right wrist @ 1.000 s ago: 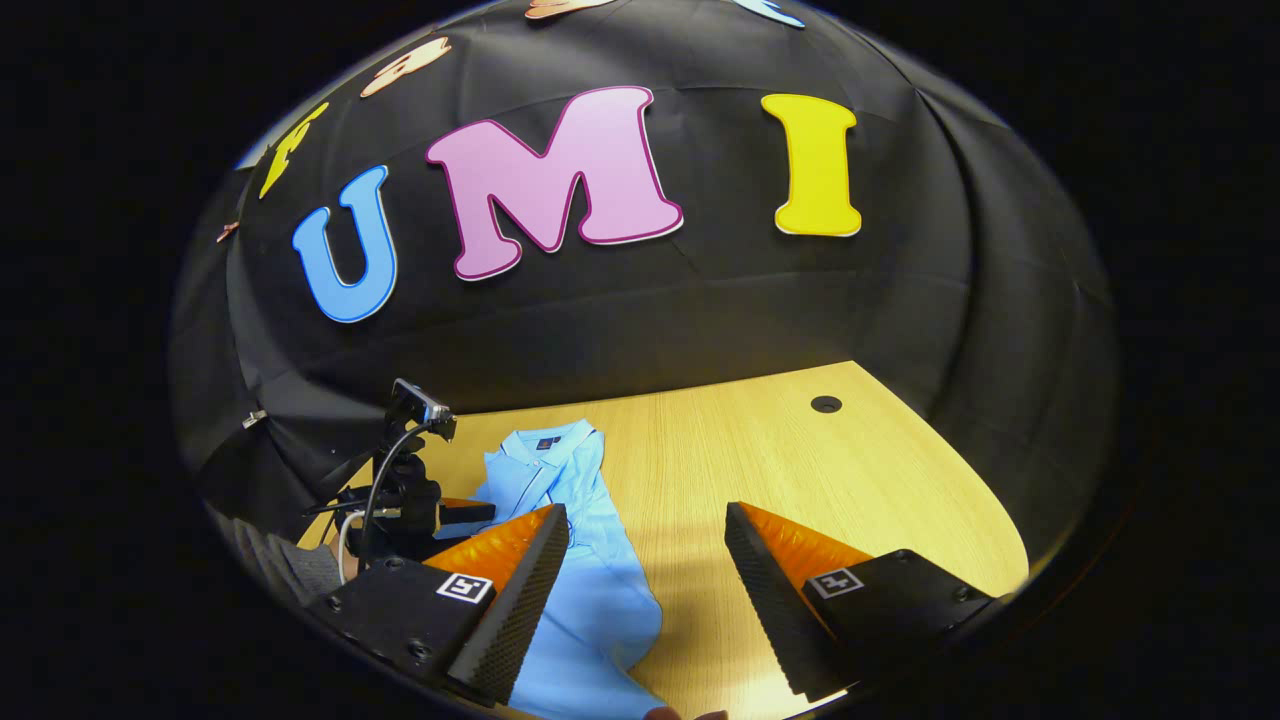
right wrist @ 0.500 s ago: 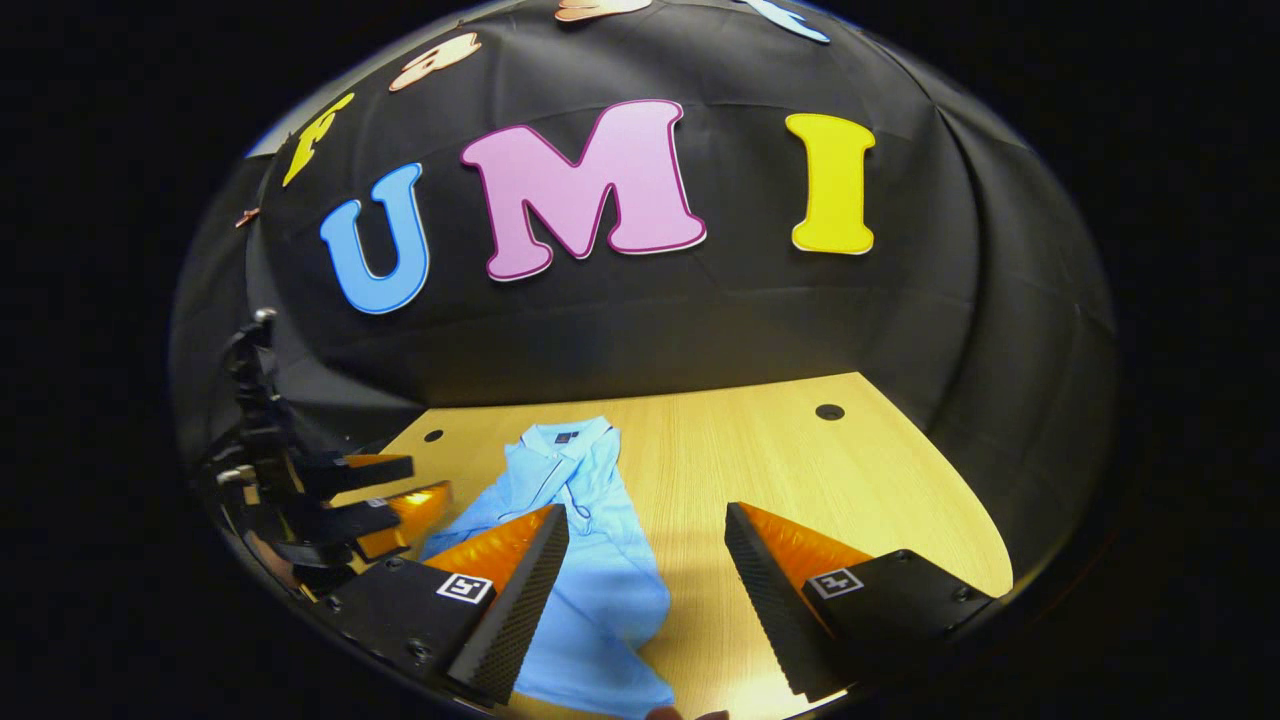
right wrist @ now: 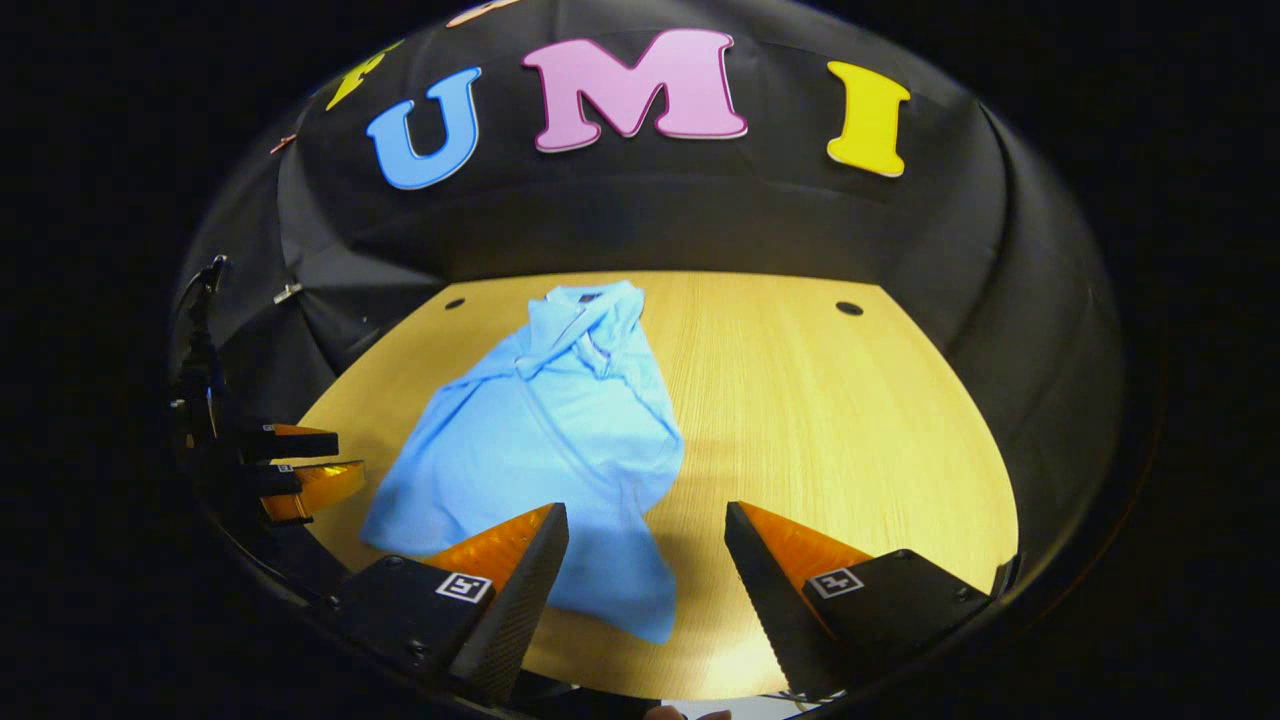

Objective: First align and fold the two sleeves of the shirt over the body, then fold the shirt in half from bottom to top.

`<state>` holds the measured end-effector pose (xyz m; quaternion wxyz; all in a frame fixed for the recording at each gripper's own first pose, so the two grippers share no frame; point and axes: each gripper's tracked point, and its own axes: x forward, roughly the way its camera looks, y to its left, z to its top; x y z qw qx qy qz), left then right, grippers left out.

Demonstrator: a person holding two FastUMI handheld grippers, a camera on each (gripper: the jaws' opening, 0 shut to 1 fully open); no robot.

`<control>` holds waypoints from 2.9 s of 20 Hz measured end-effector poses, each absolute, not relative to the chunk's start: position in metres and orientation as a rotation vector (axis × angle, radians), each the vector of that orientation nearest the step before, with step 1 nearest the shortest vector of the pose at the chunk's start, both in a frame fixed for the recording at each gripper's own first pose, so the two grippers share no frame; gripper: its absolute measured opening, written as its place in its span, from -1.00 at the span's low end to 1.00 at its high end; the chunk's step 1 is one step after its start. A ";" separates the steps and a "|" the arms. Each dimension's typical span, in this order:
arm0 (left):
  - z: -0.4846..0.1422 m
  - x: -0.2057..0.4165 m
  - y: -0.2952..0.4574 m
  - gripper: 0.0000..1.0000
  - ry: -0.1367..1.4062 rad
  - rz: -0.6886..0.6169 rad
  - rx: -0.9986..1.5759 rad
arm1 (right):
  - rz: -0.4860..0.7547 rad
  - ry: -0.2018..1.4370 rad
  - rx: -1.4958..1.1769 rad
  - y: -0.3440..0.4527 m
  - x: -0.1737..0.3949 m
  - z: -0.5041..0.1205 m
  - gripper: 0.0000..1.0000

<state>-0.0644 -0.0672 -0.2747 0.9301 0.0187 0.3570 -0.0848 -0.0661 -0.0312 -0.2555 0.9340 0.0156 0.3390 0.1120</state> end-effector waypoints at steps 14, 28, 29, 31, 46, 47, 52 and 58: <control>-0.341 -0.109 -0.079 0.72 0.935 -0.154 -0.037 | 0.241 0.912 0.042 -0.031 -0.104 -0.347 0.96; -0.340 -0.110 -0.098 -0.06 0.946 -0.198 -0.011 | 0.330 0.901 -0.062 -0.008 -0.105 -0.356 0.08; -0.339 -0.110 -0.099 -0.17 0.944 -0.203 -0.012 | 0.337 0.906 -0.051 -0.004 -0.104 -0.357 -0.16; -0.338 -0.108 -0.101 -0.38 0.945 -0.205 -0.046 | 0.351 0.910 -0.022 0.001 -0.105 -0.357 -0.54; -0.283 -0.063 -0.097 -0.87 0.810 -0.165 -0.148 | 0.315 0.825 0.077 -0.001 -0.074 -0.309 -0.86; -0.274 -0.056 -0.097 -0.87 0.791 -0.167 -0.151 | 0.309 0.808 0.086 -0.001 -0.065 -0.301 -0.86; -0.218 -0.003 -0.094 -0.88 0.656 -0.164 -0.151 | 0.288 0.705 0.114 -0.004 -0.020 -0.261 -0.86; -0.167 0.067 -0.089 -0.78 0.510 -0.161 -0.131 | 0.251 0.569 0.150 -0.006 0.057 -0.216 -0.87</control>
